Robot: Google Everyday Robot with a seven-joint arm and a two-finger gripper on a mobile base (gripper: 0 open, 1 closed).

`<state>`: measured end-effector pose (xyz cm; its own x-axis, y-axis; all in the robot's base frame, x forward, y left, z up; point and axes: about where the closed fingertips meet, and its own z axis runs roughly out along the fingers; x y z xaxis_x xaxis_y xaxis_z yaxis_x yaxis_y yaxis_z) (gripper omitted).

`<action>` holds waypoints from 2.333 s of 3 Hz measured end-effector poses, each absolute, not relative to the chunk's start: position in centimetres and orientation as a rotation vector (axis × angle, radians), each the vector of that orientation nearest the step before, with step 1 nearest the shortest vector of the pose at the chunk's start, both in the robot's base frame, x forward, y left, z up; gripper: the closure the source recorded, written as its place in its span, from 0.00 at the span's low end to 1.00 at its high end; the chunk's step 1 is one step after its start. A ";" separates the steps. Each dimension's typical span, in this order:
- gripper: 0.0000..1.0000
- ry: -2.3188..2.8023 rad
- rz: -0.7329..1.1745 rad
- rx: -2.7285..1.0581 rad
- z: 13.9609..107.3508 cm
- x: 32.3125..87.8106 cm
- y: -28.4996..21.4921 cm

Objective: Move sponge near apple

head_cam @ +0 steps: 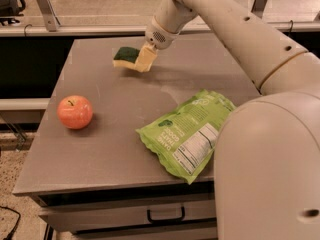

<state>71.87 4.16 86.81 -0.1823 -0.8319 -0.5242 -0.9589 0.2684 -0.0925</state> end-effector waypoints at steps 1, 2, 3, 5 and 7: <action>1.00 2.003 0.370 -1.692 88.0 68.3 4.5; 1.00 1.967 0.398 -1.787 87.4 64.4 5.1; 0.97 1.950 0.419 -1.870 86.2 60.8 5.2; 0.51 1.947 0.416 -1.923 85.2 58.2 4.7; 0.05 1.913 0.455 -1.962 84.8 56.6 5.5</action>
Offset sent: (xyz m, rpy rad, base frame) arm -0.1248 0.0125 -0.0024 -0.0421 0.0388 0.2421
